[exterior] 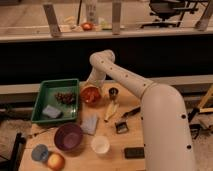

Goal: Place pepper in red bowl

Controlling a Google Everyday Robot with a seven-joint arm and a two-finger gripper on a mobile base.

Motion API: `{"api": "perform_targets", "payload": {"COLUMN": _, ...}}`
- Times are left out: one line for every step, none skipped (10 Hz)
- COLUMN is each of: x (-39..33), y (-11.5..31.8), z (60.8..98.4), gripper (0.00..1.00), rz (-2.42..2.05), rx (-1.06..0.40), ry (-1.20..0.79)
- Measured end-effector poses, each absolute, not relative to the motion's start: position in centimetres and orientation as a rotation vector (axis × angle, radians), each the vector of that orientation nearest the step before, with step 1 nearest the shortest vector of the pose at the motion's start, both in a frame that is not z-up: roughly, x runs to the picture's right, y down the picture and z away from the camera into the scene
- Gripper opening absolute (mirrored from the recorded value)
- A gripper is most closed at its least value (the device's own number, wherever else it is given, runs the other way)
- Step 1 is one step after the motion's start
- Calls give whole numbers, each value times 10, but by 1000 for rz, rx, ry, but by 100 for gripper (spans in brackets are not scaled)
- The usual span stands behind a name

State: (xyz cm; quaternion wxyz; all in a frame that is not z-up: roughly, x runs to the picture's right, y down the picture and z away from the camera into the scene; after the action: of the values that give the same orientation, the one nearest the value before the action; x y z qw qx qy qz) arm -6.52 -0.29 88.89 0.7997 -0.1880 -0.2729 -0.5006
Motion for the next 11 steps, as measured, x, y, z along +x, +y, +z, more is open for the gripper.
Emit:
{"api": "perform_targets", "payload": {"x": -65, "y": -2, "z": 889, "gripper": 80, "rz": -1073, "rx": -403, "ry": -587}}
{"api": "perform_targets", "payload": {"x": -63, "y": 0, "z": 889, "gripper": 80, "rz": -1070, "rx": -405, "ry": -588}}
{"api": "perform_targets", "payload": {"x": -62, "y": 0, "z": 889, "gripper": 80, "rz": -1068, "rx": -405, "ry": -588}}
{"api": "perform_targets", "payload": {"x": -61, "y": 1, "z": 890, "gripper": 80, "rz": -1066, "rx": -405, "ry": -589}}
{"api": "perform_targets", "payload": {"x": -62, "y": 1, "z": 890, "gripper": 80, "rz": -1066, "rx": -403, "ry": -592}}
{"api": "perform_targets", "payload": {"x": -62, "y": 1, "z": 890, "gripper": 80, "rz": -1067, "rx": -403, "ry": -594}}
{"api": "perform_targets", "payload": {"x": -61, "y": 1, "z": 890, "gripper": 80, "rz": -1067, "rx": -401, "ry": -595}}
{"api": "perform_targets", "payload": {"x": -61, "y": 0, "z": 891, "gripper": 80, "rz": -1065, "rx": -396, "ry": -597}}
{"api": "perform_targets", "payload": {"x": -61, "y": 0, "z": 891, "gripper": 80, "rz": -1065, "rx": -393, "ry": -597}}
{"api": "perform_targets", "payload": {"x": -61, "y": -2, "z": 891, "gripper": 80, "rz": -1065, "rx": -391, "ry": -597}}
{"api": "perform_targets", "payload": {"x": -60, "y": -3, "z": 891, "gripper": 80, "rz": -1065, "rx": -389, "ry": -597}}
